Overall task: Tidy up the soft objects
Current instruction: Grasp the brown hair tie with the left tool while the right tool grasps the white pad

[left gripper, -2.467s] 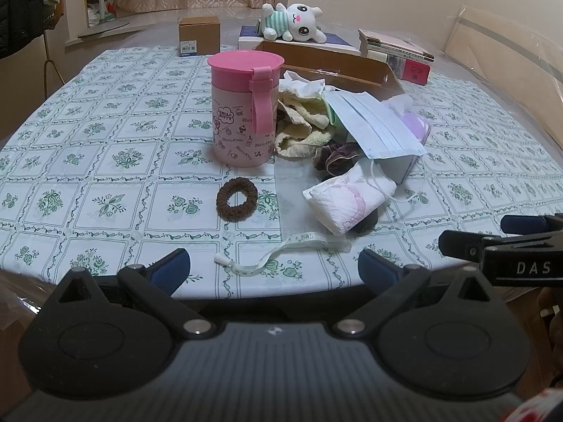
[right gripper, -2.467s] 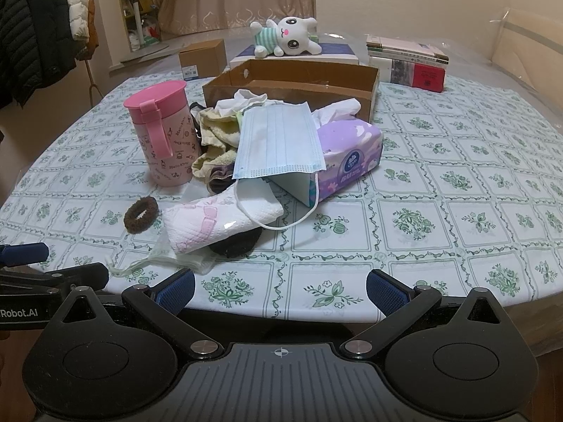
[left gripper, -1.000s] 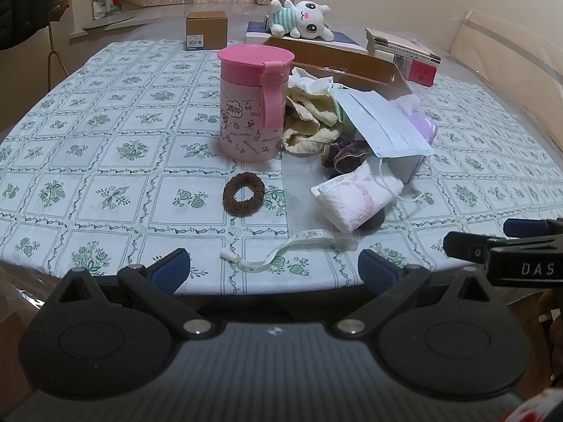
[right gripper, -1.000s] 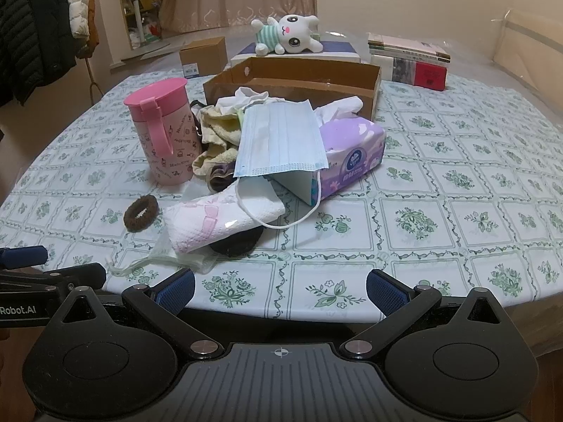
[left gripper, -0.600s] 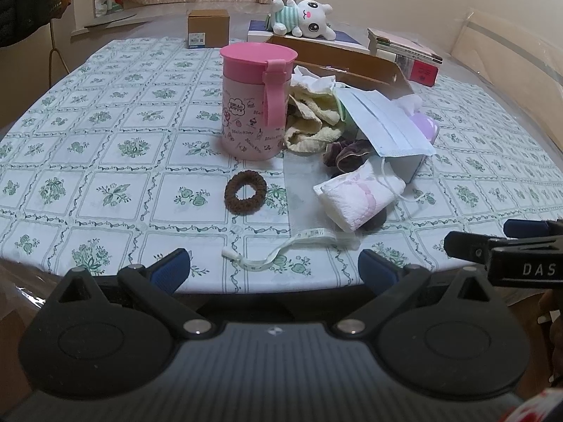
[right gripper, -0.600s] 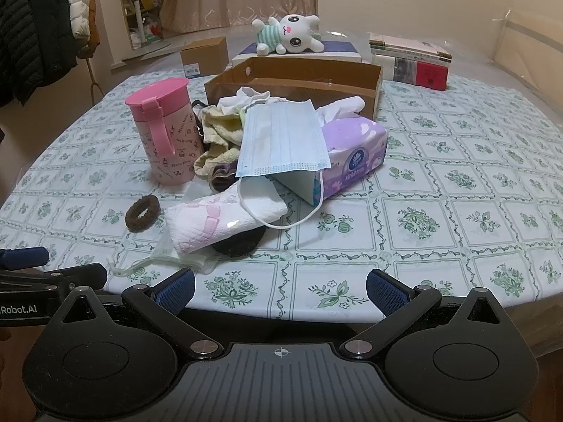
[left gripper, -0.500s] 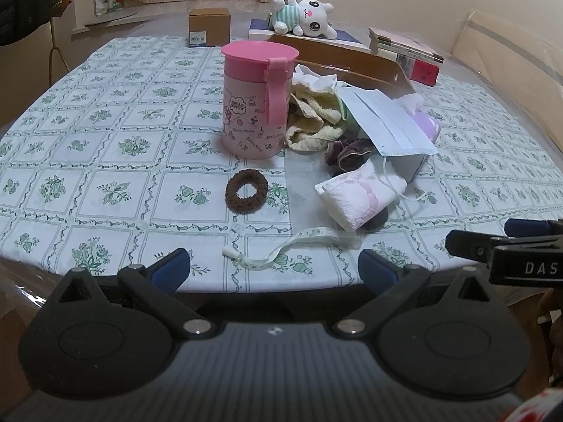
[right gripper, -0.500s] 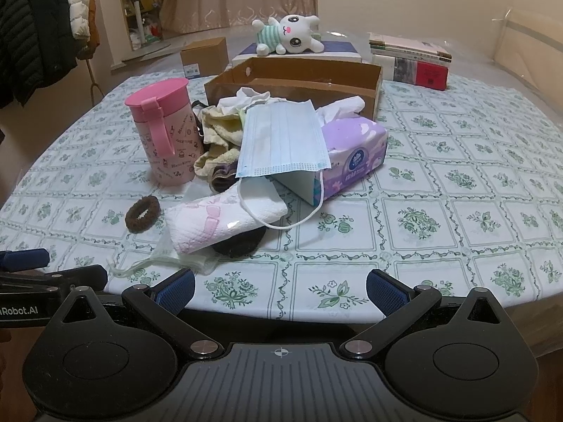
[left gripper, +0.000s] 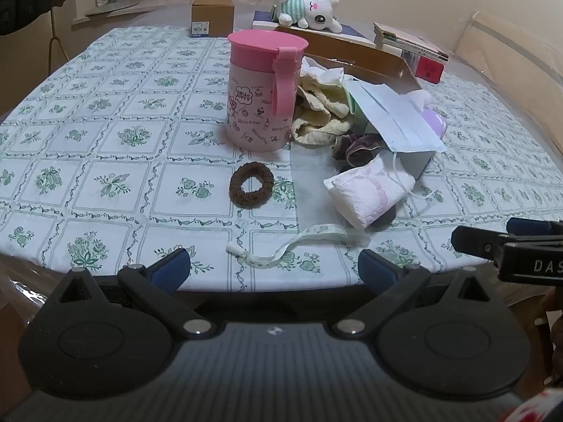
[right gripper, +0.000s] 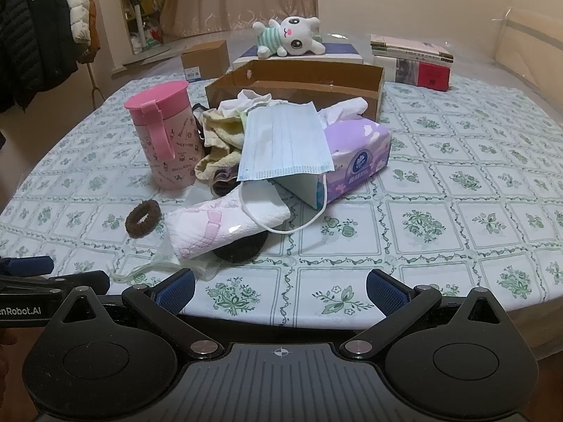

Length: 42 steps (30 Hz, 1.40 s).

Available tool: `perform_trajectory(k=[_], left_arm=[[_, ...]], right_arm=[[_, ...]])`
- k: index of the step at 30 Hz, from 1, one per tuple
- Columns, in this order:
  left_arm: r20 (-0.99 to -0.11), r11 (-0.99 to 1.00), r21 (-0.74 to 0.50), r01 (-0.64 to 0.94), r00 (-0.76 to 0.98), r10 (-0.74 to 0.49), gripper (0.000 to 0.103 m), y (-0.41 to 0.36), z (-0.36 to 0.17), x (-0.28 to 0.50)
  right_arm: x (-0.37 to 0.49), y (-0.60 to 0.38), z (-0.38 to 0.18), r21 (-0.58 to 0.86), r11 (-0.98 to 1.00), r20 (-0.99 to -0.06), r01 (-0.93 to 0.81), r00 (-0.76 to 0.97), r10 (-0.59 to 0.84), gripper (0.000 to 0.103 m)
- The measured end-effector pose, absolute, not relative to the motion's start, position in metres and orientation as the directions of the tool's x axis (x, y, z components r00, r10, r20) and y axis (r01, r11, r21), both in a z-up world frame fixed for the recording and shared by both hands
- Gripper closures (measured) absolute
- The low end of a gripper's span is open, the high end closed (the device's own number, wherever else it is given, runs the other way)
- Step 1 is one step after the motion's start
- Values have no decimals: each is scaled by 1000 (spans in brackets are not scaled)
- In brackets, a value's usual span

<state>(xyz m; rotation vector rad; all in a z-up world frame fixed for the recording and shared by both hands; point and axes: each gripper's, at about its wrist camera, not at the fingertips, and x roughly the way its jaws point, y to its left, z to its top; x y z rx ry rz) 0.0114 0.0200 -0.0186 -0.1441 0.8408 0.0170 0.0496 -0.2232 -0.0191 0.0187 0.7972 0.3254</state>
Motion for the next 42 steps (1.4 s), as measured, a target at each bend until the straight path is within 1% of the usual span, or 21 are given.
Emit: perform_trajectory(k=[12, 17, 23, 24, 25, 27, 32, 34, 37, 38, 42], left_arm=[[-740, 994, -93, -58, 672, -30, 7, 39, -32, 34], [-746, 998, -47, -40, 666, -8, 12, 47, -42, 53], [-753, 1000, -7, 8, 658, -11, 17, 51, -52, 78], [-753, 1000, 1, 19, 657, -12, 18, 51, -53, 82], [-754, 1000, 10, 29, 657, -12, 18, 51, -54, 86], [-752, 998, 23, 53, 659, -17, 20, 50, -57, 91], [-750, 993, 37, 108, 660, -44, 24, 47, -61, 104], [-753, 991, 46, 127, 656, -49, 29, 45, -63, 109], [-755, 987, 59, 151, 654, -55, 32, 44, -66, 114], [-755, 986, 62, 157, 653, -56, 32, 44, -66, 115], [-759, 981, 70, 180, 647, -65, 39, 44, -69, 120]], right_arm=[[66, -213, -28, 151, 932, -679, -331, 650, 341, 0], [75, -208, -33, 153, 926, -671, -347, 651, 355, 1], [86, -204, -40, 186, 917, -662, -354, 644, 383, 1], [89, -204, -40, 205, 915, -659, -347, 643, 391, 3], [91, -205, -41, 229, 914, -658, -336, 639, 400, 10], [96, -205, -43, 277, 909, -655, -312, 630, 416, 15], [106, -202, -47, 369, 893, -659, -259, 604, 448, 18], [111, -201, -49, 407, 886, -663, -220, 596, 453, 21], [118, -202, -52, 475, 864, -659, -167, 584, 475, 32], [120, -201, -53, 485, 861, -659, -154, 582, 476, 33], [125, -197, -58, 504, 856, -668, -120, 574, 473, 46]])
